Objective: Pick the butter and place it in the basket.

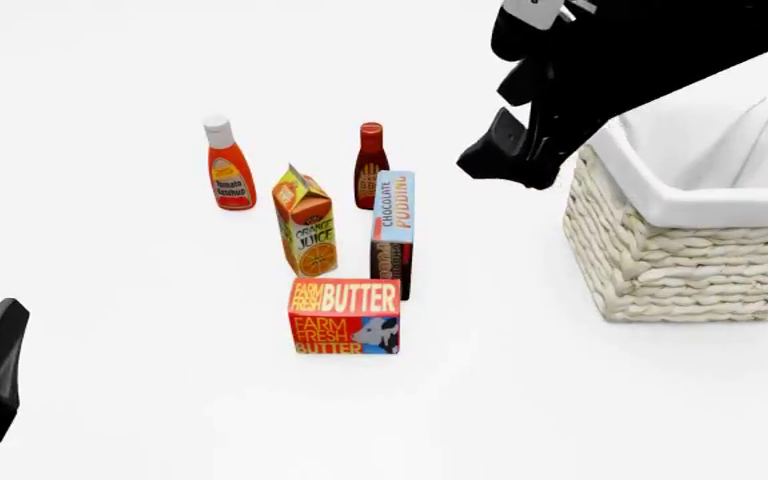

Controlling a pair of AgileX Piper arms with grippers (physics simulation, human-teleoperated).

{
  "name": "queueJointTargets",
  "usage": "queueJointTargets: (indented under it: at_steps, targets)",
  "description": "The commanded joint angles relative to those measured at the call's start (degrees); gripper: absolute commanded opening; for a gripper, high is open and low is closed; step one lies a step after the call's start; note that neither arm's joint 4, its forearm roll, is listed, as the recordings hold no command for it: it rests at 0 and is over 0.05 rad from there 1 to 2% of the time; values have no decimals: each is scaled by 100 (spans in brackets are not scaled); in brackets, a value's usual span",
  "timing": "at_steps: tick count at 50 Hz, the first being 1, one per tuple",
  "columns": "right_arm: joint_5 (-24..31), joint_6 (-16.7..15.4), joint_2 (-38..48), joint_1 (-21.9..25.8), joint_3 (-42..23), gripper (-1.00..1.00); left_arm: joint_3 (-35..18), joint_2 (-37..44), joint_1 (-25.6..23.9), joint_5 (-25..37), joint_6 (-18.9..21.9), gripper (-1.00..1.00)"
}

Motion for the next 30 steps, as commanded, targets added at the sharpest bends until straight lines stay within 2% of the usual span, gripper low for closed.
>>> queueJointTargets:
  at_steps: [1, 22, 30]
  targets:
    - [301, 67, 547, 266, -442, 100, 0, 0, 0, 0, 0, 100]
    - [690, 293, 1257, 678, -912, 100, 0, 0, 0, 0, 0, 100]
    - [701, 413, 1435, 882, -876, 100, 0, 0, 0, 0, 0, 100]
